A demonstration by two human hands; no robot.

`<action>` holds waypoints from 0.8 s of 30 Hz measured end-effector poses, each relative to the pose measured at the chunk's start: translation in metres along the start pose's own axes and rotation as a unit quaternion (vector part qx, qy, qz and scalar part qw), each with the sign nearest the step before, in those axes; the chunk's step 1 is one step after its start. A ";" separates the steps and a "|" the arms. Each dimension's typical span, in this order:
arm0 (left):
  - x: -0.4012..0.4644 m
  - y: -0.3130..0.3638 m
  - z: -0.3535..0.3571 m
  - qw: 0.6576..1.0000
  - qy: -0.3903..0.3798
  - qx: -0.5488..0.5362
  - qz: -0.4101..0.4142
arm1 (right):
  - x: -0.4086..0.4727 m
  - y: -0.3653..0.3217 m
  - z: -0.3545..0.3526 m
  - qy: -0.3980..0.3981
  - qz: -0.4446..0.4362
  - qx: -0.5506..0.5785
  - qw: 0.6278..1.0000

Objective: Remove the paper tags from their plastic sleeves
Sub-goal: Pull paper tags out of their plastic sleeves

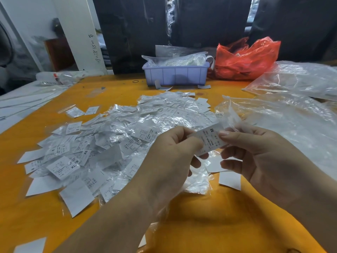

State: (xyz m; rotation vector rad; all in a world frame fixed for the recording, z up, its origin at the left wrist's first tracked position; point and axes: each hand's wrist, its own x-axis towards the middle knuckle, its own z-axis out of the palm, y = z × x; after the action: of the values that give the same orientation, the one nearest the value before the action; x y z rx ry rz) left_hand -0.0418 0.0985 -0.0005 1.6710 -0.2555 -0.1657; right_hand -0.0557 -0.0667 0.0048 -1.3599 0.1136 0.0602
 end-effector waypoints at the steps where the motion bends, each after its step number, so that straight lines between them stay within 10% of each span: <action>1: 0.000 0.000 0.000 1.000 0.001 0.005 0.000 | 0.000 0.000 0.000 0.005 0.000 0.003 1.000; 24: -0.002 0.002 0.001 0.999 0.034 -0.005 0.026 | 0.000 0.002 -0.001 -0.004 -0.039 -0.034 0.999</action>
State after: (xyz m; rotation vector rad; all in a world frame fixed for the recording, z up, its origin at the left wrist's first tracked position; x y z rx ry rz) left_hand -0.0436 0.0979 0.0010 1.6542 -0.2466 -0.0716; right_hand -0.0559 -0.0674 0.0029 -1.4314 0.0524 0.0043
